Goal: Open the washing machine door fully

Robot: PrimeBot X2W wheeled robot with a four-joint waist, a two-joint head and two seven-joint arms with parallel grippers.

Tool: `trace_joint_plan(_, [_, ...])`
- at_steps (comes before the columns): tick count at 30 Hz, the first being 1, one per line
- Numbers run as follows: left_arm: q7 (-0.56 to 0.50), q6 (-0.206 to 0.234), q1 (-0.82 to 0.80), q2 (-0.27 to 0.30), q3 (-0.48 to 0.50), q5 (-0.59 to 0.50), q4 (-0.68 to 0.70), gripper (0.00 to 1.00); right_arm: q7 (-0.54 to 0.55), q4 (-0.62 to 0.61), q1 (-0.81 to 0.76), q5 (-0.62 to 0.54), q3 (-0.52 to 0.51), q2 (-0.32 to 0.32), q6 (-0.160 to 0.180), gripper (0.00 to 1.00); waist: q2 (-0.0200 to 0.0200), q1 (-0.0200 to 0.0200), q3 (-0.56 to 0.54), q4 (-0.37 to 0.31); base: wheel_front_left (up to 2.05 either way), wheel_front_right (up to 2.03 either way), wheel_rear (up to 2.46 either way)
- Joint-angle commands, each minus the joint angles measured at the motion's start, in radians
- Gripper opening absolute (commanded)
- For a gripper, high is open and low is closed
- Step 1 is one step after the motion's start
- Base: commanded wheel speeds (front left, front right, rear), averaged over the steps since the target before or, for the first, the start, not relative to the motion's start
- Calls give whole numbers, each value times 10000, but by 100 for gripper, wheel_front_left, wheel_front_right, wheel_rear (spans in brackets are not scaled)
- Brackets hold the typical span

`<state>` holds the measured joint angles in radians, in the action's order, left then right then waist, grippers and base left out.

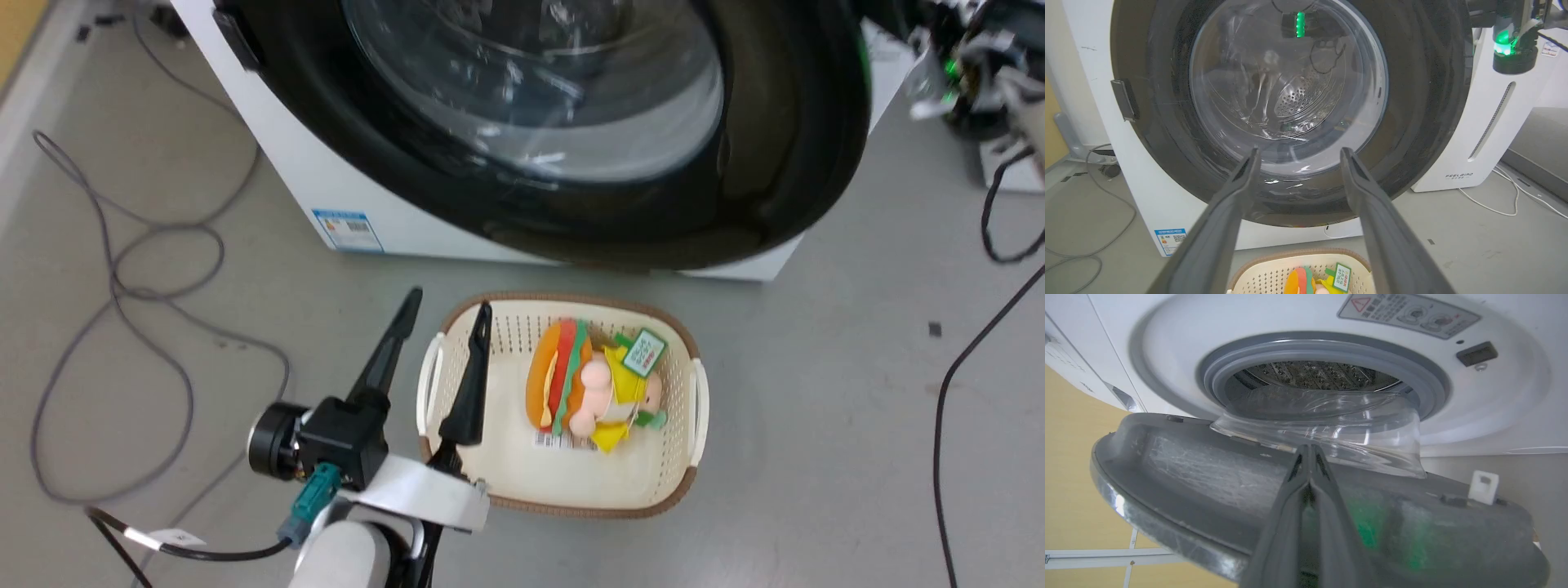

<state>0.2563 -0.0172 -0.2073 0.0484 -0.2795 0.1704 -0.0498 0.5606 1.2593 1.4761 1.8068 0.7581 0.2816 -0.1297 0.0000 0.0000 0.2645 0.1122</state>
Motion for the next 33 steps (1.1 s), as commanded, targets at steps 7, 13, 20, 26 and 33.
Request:
trace_joint_plan(7, [55, -145, 737, 18, 176, -163, -273, 100, 354, -412, -1375, 127, 37, -87, -10, 0, 0, 0, -1012, 65, 0, 0, 0])
trace_joint_plan(13, [55, -282, 1295, 34, 443, -379, -439, 100, 580, -901, -2367, 275, 3, -74, -10, 0, 0, 0, -1670, 157, 0, 0, 0])
trace_joint_plan(20, [55, -387, 1821, 78, 698, -541, -533, 100, 877, -1874, -3431, 484, -23, 18, -10, 0, 0, 0, -2200, 314, 0, 0, 0])
trace_joint_plan(26, [55, -445, 2112, 89, 878, -611, -549, 100, 1130, -2938, -4145, 686, 34, 162, -10, 0, 0, 0, -2370, 398, 0, 0, 0])
trace_joint_plan(33, [55, -507, 2355, 82, 1052, -673, -573, 100, 1298, -5058, -5249, 949, 525, 351, -10, 0, 0, 0, -2457, 461, 0, 0, 0])
